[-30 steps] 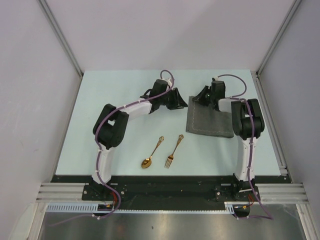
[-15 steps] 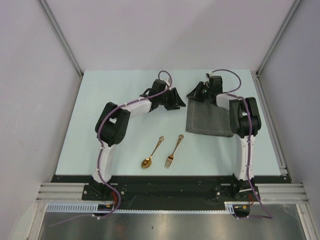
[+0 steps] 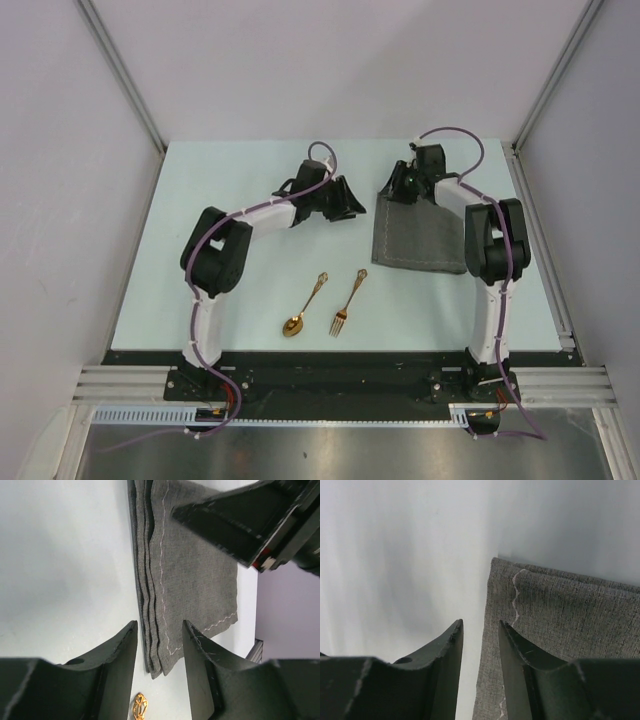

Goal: Fold the napkin into a case and place the utensils inside
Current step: Smooth out the square-folded napkin at the center of the board, then rotate the square-folded napkin at the center of the board.

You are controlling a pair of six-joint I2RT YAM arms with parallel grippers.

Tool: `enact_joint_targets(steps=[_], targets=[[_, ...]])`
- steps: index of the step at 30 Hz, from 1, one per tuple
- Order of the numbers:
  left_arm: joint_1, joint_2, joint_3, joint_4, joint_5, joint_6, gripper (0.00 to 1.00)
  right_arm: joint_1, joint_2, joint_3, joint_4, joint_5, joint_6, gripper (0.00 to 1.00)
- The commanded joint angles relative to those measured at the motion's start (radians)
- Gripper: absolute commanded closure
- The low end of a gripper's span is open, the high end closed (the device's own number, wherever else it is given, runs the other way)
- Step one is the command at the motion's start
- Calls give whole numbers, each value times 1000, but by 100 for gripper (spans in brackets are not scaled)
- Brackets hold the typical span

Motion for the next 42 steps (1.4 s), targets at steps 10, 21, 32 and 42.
enact_joint_targets(steps=[10, 21, 32, 42], targets=[[43, -118, -29, 25, 18, -35, 55, 148, 142, 187, -123, 326, -195, 50], [67, -155, -70, 31, 28, -35, 55, 246, 148, 188, -137, 546, -295, 68], [70, -198, -77, 56, 34, -49, 55, 239, 11, 238, -227, 594, -309, 40], [70, -196, -81, 74, 51, -64, 55, 196, 97, 252, -240, 522, -294, 33]])
